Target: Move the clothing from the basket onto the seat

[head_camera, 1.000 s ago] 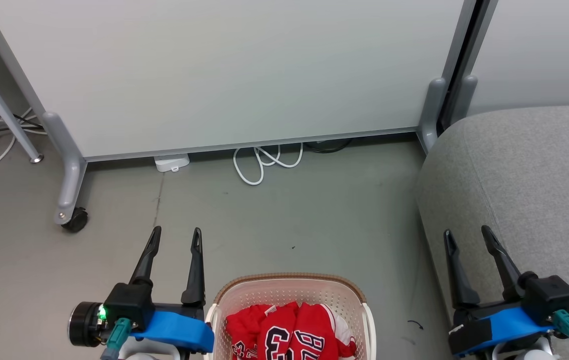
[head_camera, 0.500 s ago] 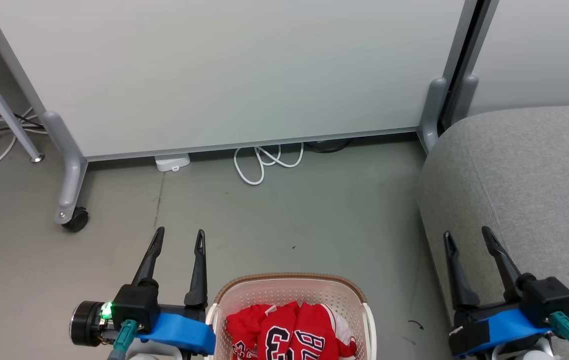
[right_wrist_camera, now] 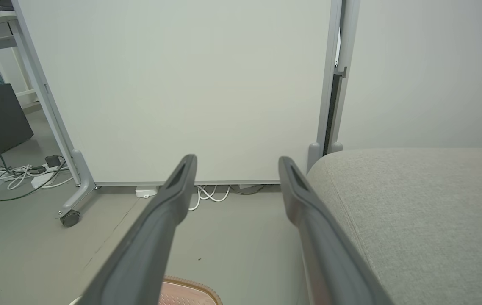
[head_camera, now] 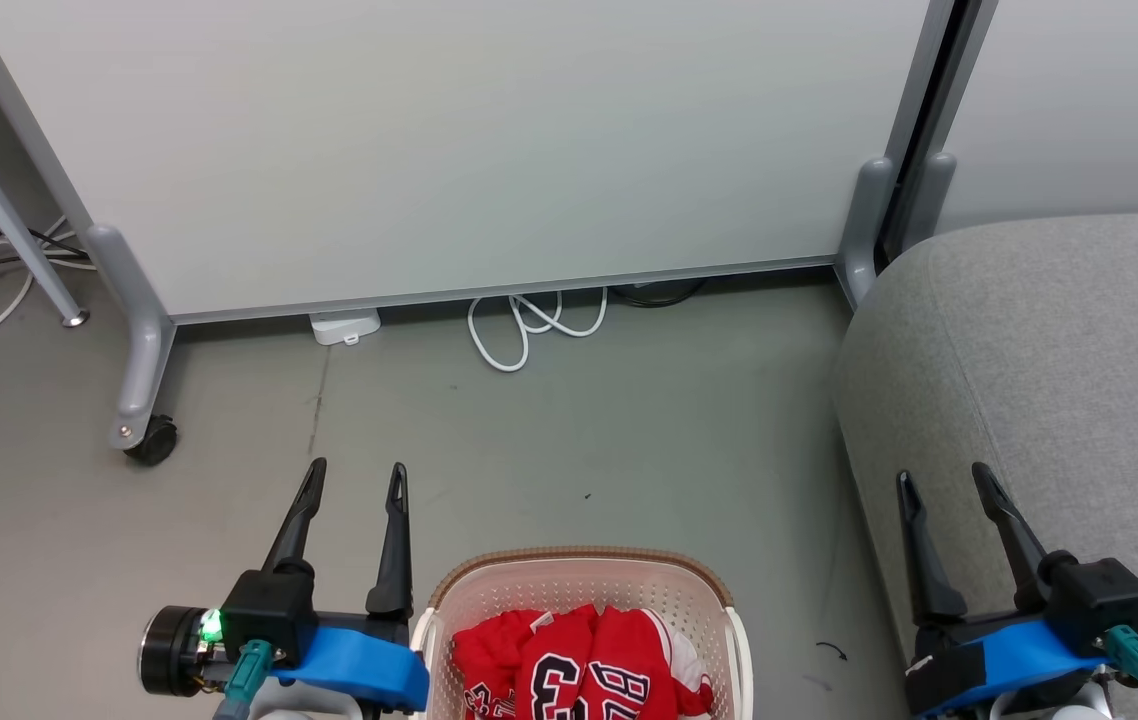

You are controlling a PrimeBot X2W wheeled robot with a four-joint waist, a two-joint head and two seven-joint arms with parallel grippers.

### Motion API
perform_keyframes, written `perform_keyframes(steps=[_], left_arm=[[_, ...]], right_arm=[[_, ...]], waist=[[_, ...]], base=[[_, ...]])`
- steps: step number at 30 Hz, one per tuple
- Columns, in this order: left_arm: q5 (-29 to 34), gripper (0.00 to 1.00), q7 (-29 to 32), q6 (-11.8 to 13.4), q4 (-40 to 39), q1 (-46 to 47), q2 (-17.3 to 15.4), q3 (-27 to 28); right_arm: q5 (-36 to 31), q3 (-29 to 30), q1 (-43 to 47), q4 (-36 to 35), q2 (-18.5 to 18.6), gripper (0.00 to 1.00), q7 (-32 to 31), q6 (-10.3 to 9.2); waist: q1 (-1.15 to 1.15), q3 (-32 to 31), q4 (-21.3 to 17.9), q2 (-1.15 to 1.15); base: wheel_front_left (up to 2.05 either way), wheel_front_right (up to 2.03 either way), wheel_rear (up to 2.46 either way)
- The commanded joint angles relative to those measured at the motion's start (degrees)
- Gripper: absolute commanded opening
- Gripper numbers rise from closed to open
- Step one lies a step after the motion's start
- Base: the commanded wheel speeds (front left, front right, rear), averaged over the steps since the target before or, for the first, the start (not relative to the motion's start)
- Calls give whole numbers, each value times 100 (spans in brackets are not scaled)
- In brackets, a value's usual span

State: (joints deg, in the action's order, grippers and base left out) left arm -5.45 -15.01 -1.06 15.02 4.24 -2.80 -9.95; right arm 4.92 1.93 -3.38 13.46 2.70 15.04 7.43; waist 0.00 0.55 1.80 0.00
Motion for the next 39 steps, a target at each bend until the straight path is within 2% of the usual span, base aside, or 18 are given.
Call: perform_keyframes(steps=[1,11,20,30,39], left_arm=[[4,100,-26,-21,9,65,-16,9],[12,100,-26,-46,57,84,-16,24],[174,100,-22,-380,438,520,-58,-149],[317,100,-21,-600,1145,1320,-136,-638],[331,100,-21,-638,1999,2072,-246,-1357]], right_arm=[[8,1,-13,13,34,100,22,11],[68,-12,-53,19,34,100,22,11],[99,-67,-242,-122,33,100,22,11],[-11,-154,-614,-310,33,100,21,7],[-110,-250,-1055,-449,32,100,21,7]], waist=[[0,0,4,0],[0,46,6,0],[0,377,-65,0],[0,1061,-181,0],[0,1852,-416,0]], base=[[0,0,0],[0,0,0],[0,0,0],[0,0,0],[0,0,0]])
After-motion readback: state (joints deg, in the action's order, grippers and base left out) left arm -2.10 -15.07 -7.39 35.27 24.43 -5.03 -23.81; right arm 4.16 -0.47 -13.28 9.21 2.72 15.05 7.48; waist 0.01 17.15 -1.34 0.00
